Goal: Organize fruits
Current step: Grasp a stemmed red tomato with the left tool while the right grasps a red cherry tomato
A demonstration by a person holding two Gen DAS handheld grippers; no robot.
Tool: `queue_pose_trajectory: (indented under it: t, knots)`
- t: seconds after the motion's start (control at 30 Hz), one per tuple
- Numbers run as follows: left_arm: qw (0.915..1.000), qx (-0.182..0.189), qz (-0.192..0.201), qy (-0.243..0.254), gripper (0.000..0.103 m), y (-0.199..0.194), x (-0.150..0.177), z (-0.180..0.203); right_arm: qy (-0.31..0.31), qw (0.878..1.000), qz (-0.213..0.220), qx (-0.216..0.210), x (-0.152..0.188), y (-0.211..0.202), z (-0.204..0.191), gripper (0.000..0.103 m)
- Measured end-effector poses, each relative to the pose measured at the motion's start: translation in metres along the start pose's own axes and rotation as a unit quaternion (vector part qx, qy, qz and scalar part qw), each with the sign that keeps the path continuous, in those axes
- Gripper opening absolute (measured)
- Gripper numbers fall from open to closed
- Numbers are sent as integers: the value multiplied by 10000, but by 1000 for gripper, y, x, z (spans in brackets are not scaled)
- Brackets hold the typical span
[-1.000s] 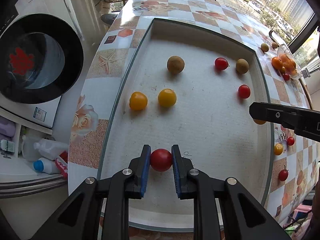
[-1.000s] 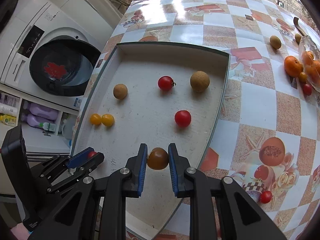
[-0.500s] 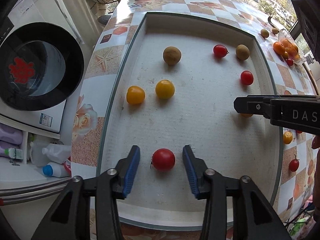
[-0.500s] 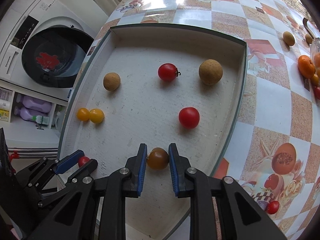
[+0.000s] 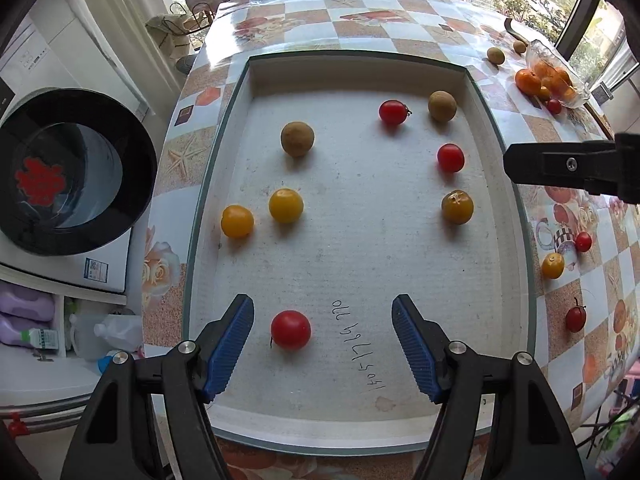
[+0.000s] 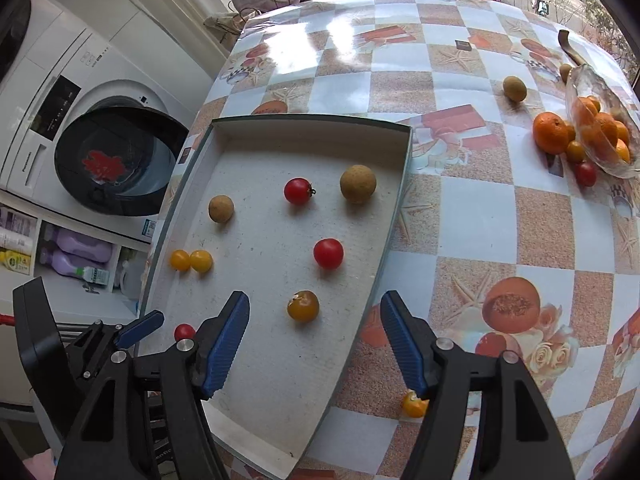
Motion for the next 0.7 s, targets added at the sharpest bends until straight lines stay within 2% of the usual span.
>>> queue_pose_trajectory:
  t: [0.17,0.33,0.57,0.7]
  knots:
    - [9994,221,131,227,73,-9,-14,26,380,9979,53,529,23,-19,54,72]
    - [9978,454,207,447,73,-22,-17,57,698,9936,-136,883,50,-22,98,72]
    - [9953,734,227,583,73,-40,-3,107,508,9948,-281,833,59,-16,117,72]
    - [9963,731,225,388,73,-45,8,133,193,9971,-381,628,59,-14,122,65]
Point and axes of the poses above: each gripper's, at about its wrist camera, not at the fingertips, and y roughly the way its jaws point, z to its right, x to its underside, the point moved 3 cm from there along y, roughly the way its jaws point, and after that the axes turned 1 degree about x, right-handed, at the moved point
